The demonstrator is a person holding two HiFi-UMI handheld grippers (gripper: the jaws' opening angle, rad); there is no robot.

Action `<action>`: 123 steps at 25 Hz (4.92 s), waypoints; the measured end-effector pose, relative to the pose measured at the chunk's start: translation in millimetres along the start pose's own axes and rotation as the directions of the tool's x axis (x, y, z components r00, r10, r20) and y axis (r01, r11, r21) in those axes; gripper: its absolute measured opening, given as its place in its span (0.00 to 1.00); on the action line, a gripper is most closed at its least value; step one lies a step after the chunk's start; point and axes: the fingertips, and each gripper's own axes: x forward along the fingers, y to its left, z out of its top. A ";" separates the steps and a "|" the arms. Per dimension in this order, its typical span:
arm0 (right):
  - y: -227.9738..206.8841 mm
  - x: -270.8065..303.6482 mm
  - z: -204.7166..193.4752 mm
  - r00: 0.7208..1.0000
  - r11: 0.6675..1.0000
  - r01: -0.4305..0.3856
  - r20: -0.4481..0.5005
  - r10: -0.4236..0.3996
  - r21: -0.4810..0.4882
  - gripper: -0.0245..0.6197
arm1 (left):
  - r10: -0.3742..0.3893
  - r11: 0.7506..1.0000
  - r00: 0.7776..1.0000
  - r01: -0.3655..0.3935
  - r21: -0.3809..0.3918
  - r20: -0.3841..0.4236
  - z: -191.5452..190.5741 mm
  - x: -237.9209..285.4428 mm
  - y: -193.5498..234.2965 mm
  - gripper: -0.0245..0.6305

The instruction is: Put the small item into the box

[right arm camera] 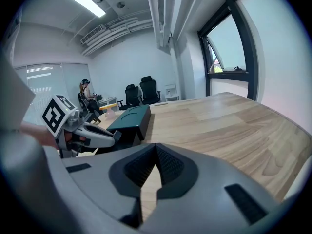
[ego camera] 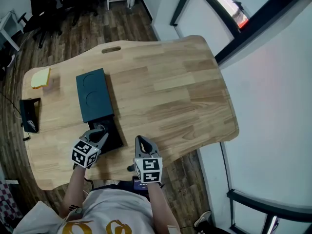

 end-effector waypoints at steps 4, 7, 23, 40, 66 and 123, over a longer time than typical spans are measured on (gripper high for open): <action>-2.3 3.9 -0.2 1.000 1.000 -0.002 -0.009 0.002 -0.002 0.05 | -0.021 0.999 0.998 0.023 0.024 -0.056 -7.2 6.1 -4.0 0.10; 0.4 6.0 -3.3 1.000 1.000 -0.010 -0.017 0.010 0.000 0.04 | -0.039 0.997 0.993 0.046 0.057 -0.112 -13.7 10.5 -8.9 0.10; -6.8 18.6 -10.3 0.999 1.000 -0.007 -0.040 0.008 0.021 0.05 | -0.071 0.986 0.904 0.127 0.108 -0.421 -38.7 22.0 -14.7 0.10; -17.3 8.7 -19.4 0.999 0.999 0.011 -0.049 -0.009 0.052 0.05 | -0.027 0.965 0.804 0.177 0.196 -0.594 -60.4 29.0 -20.4 0.10; -10.8 -5.7 -8.3 1.000 0.998 -0.003 -0.030 0.005 0.062 0.05 | -0.036 0.996 0.906 0.067 0.060 -0.421 -35.9 23.3 -17.3 0.20; 104.5 -114.3 86.1 0.948 0.985 -0.078 0.295 0.121 -0.155 0.04 | 0.234 0.972 0.828 -0.195 -0.130 0.510 85.6 -197.1 -42.9 0.04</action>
